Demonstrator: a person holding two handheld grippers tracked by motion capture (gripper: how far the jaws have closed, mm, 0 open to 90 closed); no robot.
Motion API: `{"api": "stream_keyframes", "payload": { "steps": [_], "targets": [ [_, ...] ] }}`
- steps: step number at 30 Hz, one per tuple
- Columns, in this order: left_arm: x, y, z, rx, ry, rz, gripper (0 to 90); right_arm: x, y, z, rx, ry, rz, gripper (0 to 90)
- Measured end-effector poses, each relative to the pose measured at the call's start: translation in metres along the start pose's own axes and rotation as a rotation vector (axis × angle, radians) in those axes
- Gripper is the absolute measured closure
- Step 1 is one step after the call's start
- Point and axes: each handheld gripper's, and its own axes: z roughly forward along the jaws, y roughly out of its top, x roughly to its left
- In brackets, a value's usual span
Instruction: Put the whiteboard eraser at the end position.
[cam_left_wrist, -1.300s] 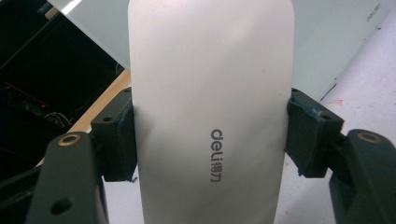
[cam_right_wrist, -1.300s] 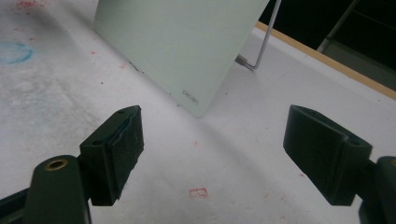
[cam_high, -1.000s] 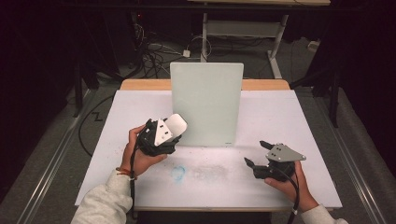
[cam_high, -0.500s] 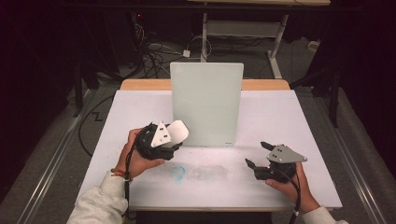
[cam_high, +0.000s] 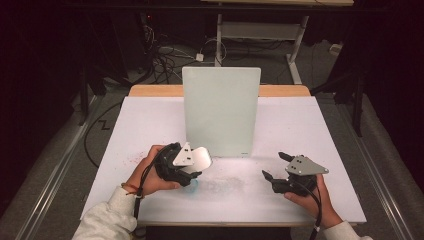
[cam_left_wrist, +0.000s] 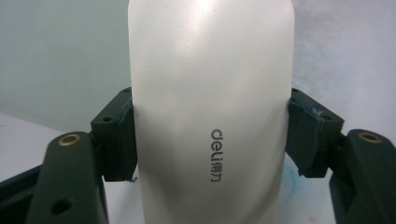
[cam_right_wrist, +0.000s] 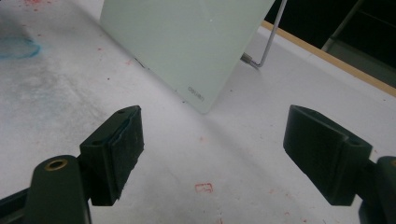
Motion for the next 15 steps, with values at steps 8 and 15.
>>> {"api": "stream_keyframes", "payload": {
  "steps": [8,15],
  "targets": [
    [-0.017,0.008,0.023,0.118,-0.109,0.106,29.1,0.001,0.000,0.001,0.004,0.005,-0.001,20.7],
    [-0.026,0.018,0.042,0.167,-0.155,0.156,29.1,0.002,0.000,0.002,0.007,0.010,-0.004,20.7]
  ]
}}
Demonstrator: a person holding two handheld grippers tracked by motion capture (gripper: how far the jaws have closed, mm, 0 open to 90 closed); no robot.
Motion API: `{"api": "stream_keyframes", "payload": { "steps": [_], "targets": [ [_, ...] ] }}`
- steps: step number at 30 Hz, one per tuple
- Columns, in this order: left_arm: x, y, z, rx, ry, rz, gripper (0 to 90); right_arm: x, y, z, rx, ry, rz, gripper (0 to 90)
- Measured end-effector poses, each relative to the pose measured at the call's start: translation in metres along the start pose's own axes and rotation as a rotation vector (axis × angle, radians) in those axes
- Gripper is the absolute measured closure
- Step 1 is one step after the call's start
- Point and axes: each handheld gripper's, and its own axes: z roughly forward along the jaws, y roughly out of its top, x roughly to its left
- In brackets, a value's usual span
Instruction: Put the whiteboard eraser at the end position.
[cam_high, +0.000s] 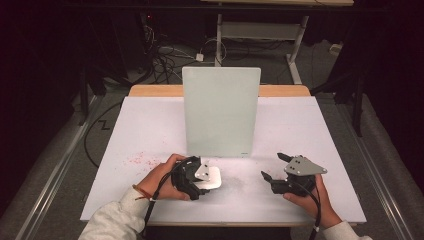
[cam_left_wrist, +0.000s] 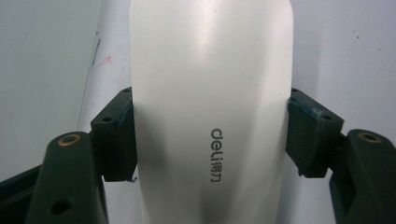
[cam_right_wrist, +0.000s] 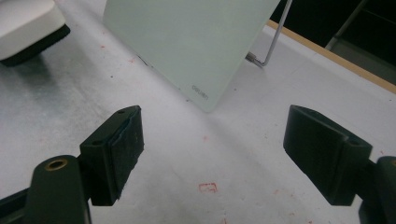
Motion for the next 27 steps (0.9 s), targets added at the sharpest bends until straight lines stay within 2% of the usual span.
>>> {"api": "stream_keyframes", "payload": {
  "steps": [5,9,12,16,21,27],
  "targets": [
    [-0.002,0.010,0.007,0.045,-0.017,0.044,29.1,0.000,0.000,0.001,0.005,0.003,-0.002,20.7],
    [-0.005,0.016,0.012,0.058,-0.037,0.072,29.0,0.001,-0.001,0.002,0.008,0.005,-0.008,20.7],
    [-0.006,0.019,0.016,0.076,-0.033,0.091,28.9,0.000,-0.001,0.001,0.008,0.004,-0.006,20.7],
    [-0.008,0.021,0.021,0.078,-0.031,0.091,28.7,0.001,-0.001,0.002,0.009,0.005,-0.008,20.7],
    [-0.007,0.020,0.020,0.045,-0.033,0.069,27.9,0.000,-0.001,0.002,0.011,0.006,-0.006,20.7],
    [-0.008,0.020,0.016,0.016,-0.035,0.060,26.3,0.001,-0.001,0.002,0.012,0.009,-0.010,20.7]
  ]
}}
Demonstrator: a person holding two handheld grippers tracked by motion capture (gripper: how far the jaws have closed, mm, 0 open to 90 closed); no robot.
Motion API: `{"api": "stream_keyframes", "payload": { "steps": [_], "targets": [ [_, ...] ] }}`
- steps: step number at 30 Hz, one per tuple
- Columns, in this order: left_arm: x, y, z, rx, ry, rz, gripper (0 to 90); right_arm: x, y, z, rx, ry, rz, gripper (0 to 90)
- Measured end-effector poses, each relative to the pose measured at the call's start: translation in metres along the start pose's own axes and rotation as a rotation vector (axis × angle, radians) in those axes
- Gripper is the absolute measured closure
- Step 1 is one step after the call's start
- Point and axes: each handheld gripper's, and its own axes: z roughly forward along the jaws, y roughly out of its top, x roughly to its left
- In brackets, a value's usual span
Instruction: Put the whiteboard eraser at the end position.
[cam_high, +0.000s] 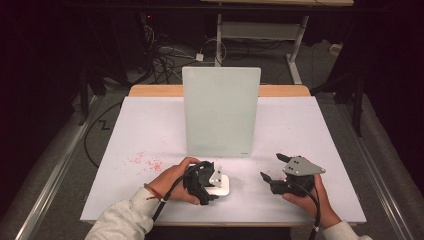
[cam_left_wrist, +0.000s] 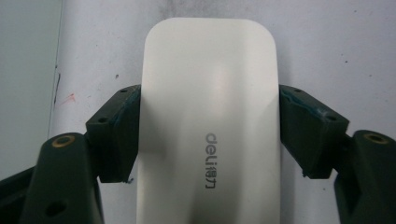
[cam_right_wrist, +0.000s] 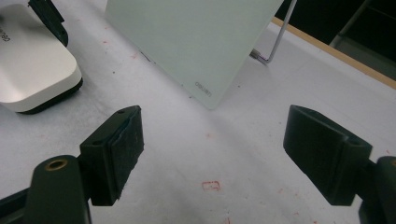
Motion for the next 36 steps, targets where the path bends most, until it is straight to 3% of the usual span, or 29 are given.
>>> {"api": "stream_keyframes", "payload": {
  "steps": [7,17,26,36],
  "targets": [
    [0.000,-0.001,-0.010,-0.080,0.023,-0.030,22.1,0.000,0.000,0.000,-0.002,0.000,0.001,20.7],
    [0.001,-0.005,-0.022,-0.175,0.108,-0.076,20.3,0.000,0.001,-0.001,-0.008,0.002,-0.001,20.7],
    [0.001,-0.011,-0.035,-0.291,0.255,-0.146,20.2,0.001,0.001,-0.002,-0.010,0.002,0.005,20.7],
    [0.002,-0.018,-0.051,-0.378,0.417,-0.206,20.2,0.001,0.002,-0.003,-0.017,0.000,0.000,20.7]
  ]
}}
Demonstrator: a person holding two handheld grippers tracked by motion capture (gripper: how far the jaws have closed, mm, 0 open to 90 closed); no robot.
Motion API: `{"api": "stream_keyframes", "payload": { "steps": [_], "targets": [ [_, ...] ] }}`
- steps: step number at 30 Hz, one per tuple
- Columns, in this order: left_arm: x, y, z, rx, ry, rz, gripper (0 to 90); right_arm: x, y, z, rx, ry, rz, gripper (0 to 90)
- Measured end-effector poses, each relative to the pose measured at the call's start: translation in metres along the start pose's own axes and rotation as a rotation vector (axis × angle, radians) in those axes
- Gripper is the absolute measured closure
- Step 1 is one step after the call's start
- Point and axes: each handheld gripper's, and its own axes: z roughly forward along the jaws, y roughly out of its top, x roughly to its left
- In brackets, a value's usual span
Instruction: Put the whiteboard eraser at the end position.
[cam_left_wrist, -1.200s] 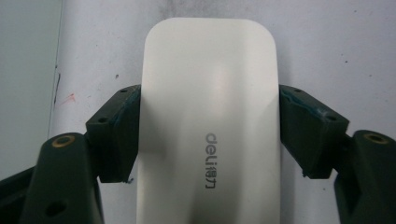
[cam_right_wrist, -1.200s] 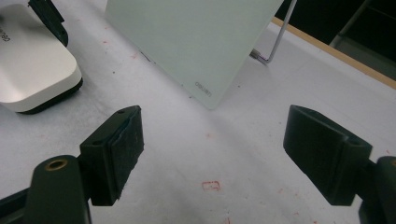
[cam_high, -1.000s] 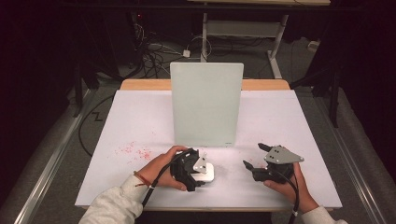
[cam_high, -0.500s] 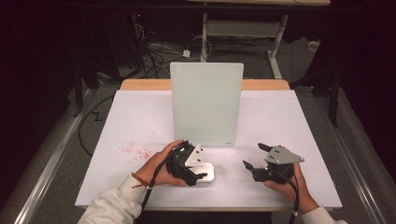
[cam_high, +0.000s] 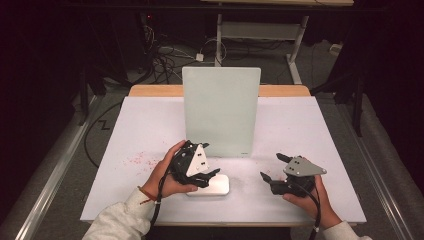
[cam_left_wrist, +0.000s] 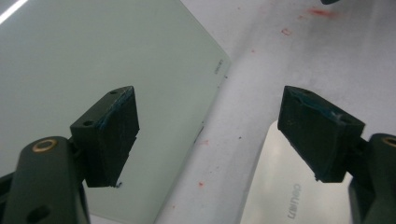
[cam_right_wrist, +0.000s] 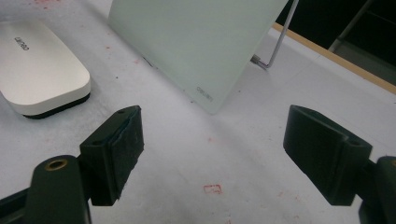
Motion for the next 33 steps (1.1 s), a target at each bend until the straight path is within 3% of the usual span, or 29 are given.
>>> {"api": "stream_keyframes", "payload": {
  "steps": [5,16,18,20,26,33],
  "targets": [
    [0.003,-0.001,-0.006,-0.020,0.048,-0.009,20.2,0.000,0.000,-0.001,-0.003,-0.003,0.002,20.7],
    [0.011,-0.006,-0.009,-0.007,0.141,-0.004,18.6,0.002,0.003,-0.004,-0.021,-0.010,0.001,20.7],
    [0.013,-0.007,-0.009,-0.010,0.135,-0.015,18.7,0.003,0.003,-0.005,-0.024,-0.009,0.000,20.7],
    [0.015,-0.009,-0.010,-0.009,0.160,-0.012,18.6,0.003,0.003,-0.006,-0.025,-0.012,-0.001,20.7],
    [0.021,-0.013,-0.011,-0.007,0.172,-0.025,18.1,0.003,0.003,-0.009,-0.031,-0.024,0.001,20.7],
    [0.024,-0.019,-0.014,-0.008,0.214,-0.027,17.9,0.003,0.002,-0.014,-0.038,-0.039,0.008,20.7]
  ]
}}
